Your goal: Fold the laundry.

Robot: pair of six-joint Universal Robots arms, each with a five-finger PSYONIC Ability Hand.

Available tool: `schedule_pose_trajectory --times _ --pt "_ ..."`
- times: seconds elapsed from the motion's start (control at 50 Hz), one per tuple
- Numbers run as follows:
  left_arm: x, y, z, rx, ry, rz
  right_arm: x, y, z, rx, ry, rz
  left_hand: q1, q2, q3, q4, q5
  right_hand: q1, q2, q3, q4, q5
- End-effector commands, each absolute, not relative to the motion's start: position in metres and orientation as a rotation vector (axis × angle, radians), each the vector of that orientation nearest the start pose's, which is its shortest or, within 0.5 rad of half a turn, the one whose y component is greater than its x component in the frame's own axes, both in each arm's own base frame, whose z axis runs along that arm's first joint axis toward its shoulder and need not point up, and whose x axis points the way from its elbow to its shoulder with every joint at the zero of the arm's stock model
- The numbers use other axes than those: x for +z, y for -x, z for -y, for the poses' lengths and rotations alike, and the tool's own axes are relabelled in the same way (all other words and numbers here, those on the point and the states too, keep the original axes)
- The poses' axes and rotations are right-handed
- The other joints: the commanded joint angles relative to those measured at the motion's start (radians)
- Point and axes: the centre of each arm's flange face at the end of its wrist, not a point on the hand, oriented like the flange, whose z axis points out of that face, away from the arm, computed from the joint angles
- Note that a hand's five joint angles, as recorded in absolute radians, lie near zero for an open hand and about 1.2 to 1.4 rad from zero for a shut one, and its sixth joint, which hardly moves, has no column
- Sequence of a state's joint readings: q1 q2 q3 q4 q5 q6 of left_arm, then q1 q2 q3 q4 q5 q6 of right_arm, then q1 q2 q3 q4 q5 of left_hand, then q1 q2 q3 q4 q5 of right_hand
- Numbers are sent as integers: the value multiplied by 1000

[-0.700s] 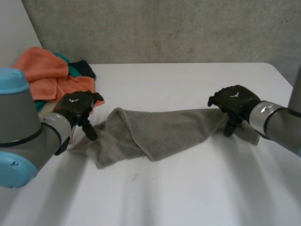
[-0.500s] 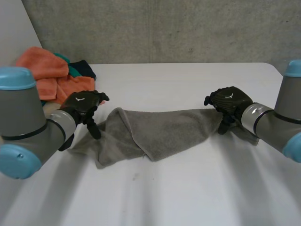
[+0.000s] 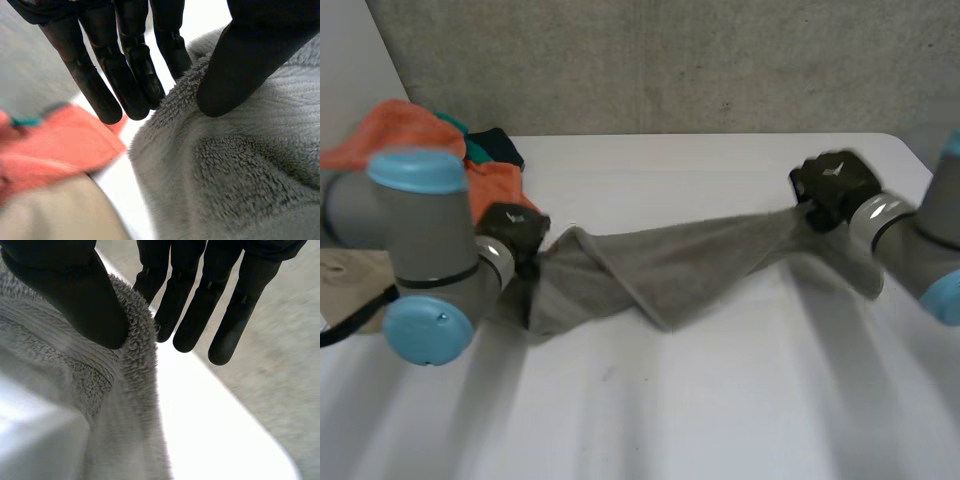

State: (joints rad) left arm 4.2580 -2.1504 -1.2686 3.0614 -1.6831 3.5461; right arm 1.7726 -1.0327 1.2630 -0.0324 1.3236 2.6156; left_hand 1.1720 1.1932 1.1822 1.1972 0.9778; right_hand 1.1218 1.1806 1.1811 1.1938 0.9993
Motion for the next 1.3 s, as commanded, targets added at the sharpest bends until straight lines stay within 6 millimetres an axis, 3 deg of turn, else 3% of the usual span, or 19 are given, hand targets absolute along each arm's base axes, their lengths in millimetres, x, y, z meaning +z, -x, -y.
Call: schedule_pose_trajectory --times 0.02,0.08,0.14,0.2,0.28,0.38,0.44,0.5,0.52,0.54,0.56,0.6,0.62,0.76,0.88,0.96,1.08,1.18,1.3 --pt "274 276 251 -2096 -946 -2165 286 -216 364 -2175 1044 -2095 224 203 214 199 244 274 216 215 202 222" --pt "289 277 226 -2165 -1005 -2129 309 -216 367 -2206 1044 -2067 224 203 214 199 244 274 216 215 202 222" --pt "282 284 209 -2156 -1095 -2152 321 -223 373 -2222 1062 -2021 224 203 214 199 244 274 216 215 202 222" --pt "270 291 200 -2125 -1176 -2181 316 -230 383 -2218 1083 -1996 224 203 214 199 244 274 216 215 202 222" --pt "230 306 197 -1984 -1302 -2263 286 -245 402 -2173 1136 -2002 224 203 214 199 244 274 216 215 202 222" --pt "180 317 209 -1766 -1369 -2293 225 -269 421 -2116 1250 -2040 224 203 214 199 244 274 216 215 202 222" --pt "168 319 214 -1709 -1367 -2297 203 -278 429 -2150 1286 -2036 224 203 214 199 244 274 216 215 202 222" --pt "168 323 217 -1700 -1358 -2286 180 -287 439 -2232 1273 -2011 224 203 214 199 244 -100 -159 -159 -172 -152" --pt "169 324 216 -1703 -1360 -2286 176 -288 443 -2266 1259 -2002 143 122 133 118 163 -314 -373 -373 -386 -366" --pt "172 325 213 -1701 -1370 -2286 172 -288 449 -2336 1211 -1992 -302 -323 -312 -327 -283 -752 -811 -811 -824 -804" --pt "173 324 212 -1697 -1375 -2288 173 -288 451 -2372 1180 -1987 -536 -558 -547 -562 -517 -916 -975 -976 -988 -968" --pt "181 323 210 -1706 -1375 -2284 181 -287 455 -2457 1080 -1970 -968 -989 -978 -993 -948 -947 -1006 -1007 -1019 -999" --pt "185 323 209 -1719 -1369 -2280 186 -286 455 -2471 1050 -1968 -997 -1019 -1008 -1023 -978 -947 -1006 -1007 -1019 -999" --pt "238 297 215 -1887 -1174 -2258 248 -272 417 -2385 844 -1989 -997 -1019 -1008 -1023 -978 -947 -1006 -1007 -1019 -999" --pt "259 274 227 -1958 -1008 -2298 259 -261 366 -2139 928 -2129 -997 -1019 -1008 -1023 -978 -947 -1006 -1007 -1019 -999" --pt "258 260 237 -1950 -931 -2390 239 -253 322 -1789 1034 -2279 -997 -1019 -1008 -1023 -978 -869 -927 -928 -941 -921" --pt "250 253 242 -1928 -875 -2542 203 -251 286 -1463 1088 -2352 -997 -1019 -1008 -1023 -978 -663 -721 -722 -735 -715" --pt "241 249 250 -1901 -815 -2646 176 -253 276 -1449 1108 -2322 -997 -1019 -1008 -1023 -978 -580 -639 -640 -652 -632" --pt "235 248 253 -1871 -794 -2690 142 -260 284 -1580 1131 -2279 -997 -1019 -1008 -1023 -978 -463 -522 -522 -535 -515"
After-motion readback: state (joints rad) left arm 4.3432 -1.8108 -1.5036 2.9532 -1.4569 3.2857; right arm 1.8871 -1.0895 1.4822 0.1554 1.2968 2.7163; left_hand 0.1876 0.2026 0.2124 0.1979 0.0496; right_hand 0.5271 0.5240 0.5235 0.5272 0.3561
